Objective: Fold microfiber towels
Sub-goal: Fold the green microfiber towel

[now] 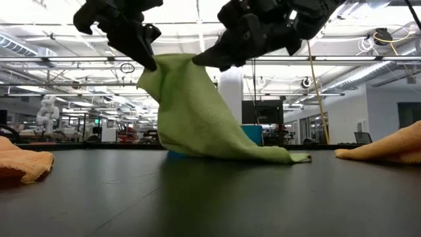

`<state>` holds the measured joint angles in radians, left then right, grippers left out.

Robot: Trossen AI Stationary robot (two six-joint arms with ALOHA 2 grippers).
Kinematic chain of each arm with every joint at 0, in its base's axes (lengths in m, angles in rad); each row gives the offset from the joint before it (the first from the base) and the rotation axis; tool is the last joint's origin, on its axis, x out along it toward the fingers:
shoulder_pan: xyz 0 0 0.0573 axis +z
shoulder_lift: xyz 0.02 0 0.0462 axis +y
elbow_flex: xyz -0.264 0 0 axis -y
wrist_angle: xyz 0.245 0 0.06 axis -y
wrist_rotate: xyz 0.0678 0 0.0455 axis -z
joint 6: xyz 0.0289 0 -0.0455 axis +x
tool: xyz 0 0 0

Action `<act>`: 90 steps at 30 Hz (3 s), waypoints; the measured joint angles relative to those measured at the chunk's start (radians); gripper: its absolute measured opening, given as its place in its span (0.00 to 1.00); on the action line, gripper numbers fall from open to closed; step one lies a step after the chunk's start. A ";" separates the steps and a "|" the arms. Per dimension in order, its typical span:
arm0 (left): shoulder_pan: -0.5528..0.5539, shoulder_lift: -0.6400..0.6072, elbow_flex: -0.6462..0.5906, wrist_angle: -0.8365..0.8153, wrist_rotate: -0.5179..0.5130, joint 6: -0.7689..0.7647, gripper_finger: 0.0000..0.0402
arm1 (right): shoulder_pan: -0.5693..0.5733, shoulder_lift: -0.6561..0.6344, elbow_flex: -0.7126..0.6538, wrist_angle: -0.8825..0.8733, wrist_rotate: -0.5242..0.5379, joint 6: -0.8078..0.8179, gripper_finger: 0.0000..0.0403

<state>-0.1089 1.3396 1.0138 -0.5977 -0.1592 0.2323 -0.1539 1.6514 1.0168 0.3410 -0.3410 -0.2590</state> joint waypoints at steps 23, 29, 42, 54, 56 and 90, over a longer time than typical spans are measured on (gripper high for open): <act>-0.036 -0.002 0.186 -0.157 -0.371 0.015 0.01 | 0.092 -0.153 0.000 -0.127 0.381 -0.159 0.04; -0.074 -0.002 0.089 -0.139 -0.237 -0.086 0.01 | 0.090 -0.147 -0.001 -0.237 0.289 -0.062 0.11; -0.130 -0.001 -0.207 0.217 -0.098 -0.193 0.02 | 0.090 -0.147 -0.100 -0.179 0.154 0.060 0.21; -0.129 -0.001 -0.252 0.324 -0.066 -0.205 0.01 | 0.088 -0.147 -0.151 -0.091 0.153 0.083 0.22; -0.129 -0.001 -0.252 0.323 -0.066 -0.205 0.01 | 0.088 -0.147 -0.151 -0.094 0.153 0.086 0.22; -0.219 0.116 -0.253 0.464 0.091 -0.351 0.45 | 0.077 -0.147 -0.151 -0.108 0.152 0.091 0.22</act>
<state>-0.3281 1.4556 0.7612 -0.1342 -0.0681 -0.1186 -0.0772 1.5043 0.8654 0.2332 -0.1886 -0.1684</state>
